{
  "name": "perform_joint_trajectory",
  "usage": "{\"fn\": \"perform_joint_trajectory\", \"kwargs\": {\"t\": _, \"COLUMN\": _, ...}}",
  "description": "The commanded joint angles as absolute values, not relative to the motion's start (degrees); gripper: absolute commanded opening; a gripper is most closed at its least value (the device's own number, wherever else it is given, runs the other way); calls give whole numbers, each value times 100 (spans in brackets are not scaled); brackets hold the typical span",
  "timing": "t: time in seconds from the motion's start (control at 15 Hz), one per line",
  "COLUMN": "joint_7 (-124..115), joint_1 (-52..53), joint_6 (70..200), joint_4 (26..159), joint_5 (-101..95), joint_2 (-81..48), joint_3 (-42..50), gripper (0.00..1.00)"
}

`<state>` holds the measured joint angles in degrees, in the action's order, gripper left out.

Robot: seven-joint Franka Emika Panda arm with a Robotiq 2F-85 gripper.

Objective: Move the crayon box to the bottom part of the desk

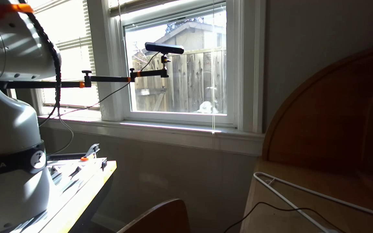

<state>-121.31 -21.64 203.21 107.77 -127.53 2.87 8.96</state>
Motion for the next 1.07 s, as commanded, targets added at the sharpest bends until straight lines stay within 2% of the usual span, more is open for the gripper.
{"fn": "perform_joint_trajectory", "kwargs": {"t": 0.0, "joint_7": -11494, "joint_1": -2165, "joint_6": 21411, "joint_4": 10475, "joint_5": -12354, "joint_2": 50, "joint_3": 1042, "gripper": 34}}
{"fn": "perform_joint_trajectory", "kwargs": {"t": 0.27, "joint_7": -10079, "joint_1": -2010, "joint_6": 22587, "joint_4": 10348, "joint_5": -11060, "joint_2": -508, "joint_3": 1345, "gripper": 34}}
{"fn": "perform_joint_trajectory", "kwargs": {"t": 0.4, "joint_7": -9962, "joint_1": -2163, "joint_6": 22798, "joint_4": 10290, "joint_5": -10823, "joint_2": -866, "joint_3": 1212, "gripper": 34}}
{"fn": "perform_joint_trajectory", "kwargs": {"t": 0.47, "joint_7": -10130, "joint_1": -2105, "joint_6": 22445, "joint_4": 10543, "joint_5": -11108, "joint_2": -453, "joint_3": 1230, "gripper": 59}}
{"fn": "perform_joint_trajectory", "kwargs": {"t": 0.8, "joint_7": -9975, "joint_1": -2111, "joint_6": 22604, "joint_4": 10407, "joint_5": -10923, "joint_2": -872, "joint_3": 1220, "gripper": 59}}
{"fn": "perform_joint_trajectory", "kwargs": {"t": 0.87, "joint_7": -9975, "joint_1": -2112, "joint_6": 22610, "joint_4": 10382, "joint_5": -10923, "joint_2": -871, "joint_3": 1220, "gripper": 34}}
{"fn": "perform_joint_trajectory", "kwargs": {"t": 1.0, "joint_7": -9427, "joint_1": -1936, "joint_6": 22709, "joint_4": 10547, "joint_5": -10524, "joint_2": -973, "joint_3": 1320, "gripper": 34}}
